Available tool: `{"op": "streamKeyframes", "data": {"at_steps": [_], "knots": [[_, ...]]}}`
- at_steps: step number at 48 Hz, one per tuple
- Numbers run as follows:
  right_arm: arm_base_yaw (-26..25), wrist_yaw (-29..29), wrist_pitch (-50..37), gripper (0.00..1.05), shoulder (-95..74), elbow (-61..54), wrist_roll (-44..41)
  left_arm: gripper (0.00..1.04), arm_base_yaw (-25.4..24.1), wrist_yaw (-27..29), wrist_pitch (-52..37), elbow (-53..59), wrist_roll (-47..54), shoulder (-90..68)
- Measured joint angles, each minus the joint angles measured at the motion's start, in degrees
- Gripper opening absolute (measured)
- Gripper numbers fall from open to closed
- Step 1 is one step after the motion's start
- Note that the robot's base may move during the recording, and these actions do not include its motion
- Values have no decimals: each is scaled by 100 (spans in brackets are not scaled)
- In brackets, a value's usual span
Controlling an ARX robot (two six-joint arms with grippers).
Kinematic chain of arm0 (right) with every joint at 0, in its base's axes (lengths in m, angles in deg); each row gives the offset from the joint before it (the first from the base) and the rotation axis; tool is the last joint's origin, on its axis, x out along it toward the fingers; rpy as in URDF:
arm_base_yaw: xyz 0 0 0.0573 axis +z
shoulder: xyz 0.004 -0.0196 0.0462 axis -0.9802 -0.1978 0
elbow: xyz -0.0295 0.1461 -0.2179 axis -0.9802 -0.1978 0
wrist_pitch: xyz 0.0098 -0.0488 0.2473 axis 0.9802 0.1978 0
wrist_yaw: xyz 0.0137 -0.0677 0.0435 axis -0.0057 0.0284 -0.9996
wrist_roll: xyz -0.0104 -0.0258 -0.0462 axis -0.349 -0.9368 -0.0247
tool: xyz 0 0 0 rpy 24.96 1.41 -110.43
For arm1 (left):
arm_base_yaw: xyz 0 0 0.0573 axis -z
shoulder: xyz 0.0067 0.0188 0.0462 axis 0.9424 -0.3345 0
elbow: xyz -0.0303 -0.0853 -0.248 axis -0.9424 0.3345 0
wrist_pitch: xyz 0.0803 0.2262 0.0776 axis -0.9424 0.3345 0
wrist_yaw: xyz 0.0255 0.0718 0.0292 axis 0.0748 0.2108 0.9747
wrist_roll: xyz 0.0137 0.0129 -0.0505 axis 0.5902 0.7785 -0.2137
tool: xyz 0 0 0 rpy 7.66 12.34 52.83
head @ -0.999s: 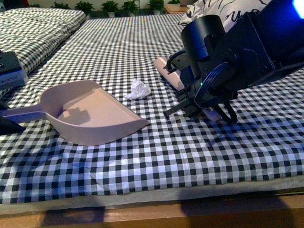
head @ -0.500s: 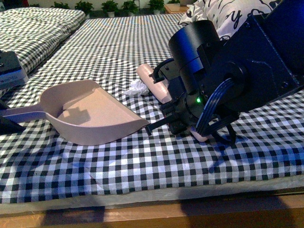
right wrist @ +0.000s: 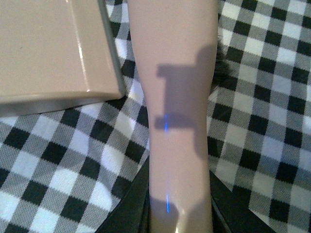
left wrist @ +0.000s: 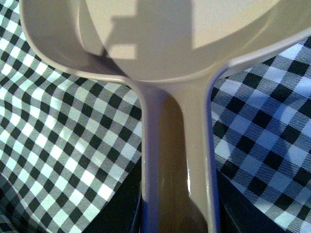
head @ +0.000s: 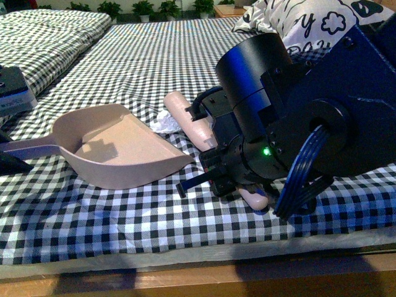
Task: Clean up trash
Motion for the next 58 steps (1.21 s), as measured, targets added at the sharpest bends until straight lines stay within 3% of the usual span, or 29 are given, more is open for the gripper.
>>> {"op": "streamKeyframes", "data": {"at_steps": [26, 41, 58], "knots": [[160, -358, -72, 19, 442, -614, 254, 27, 0, 2, 0, 0, 0, 0], [398, -981, 133, 19, 935, -1027, 66, 27, 0, 4, 0, 0, 33, 0], [127, -1032, 245, 19, 1117, -1008, -267, 27, 0, 4, 0, 0, 35, 0]]}}
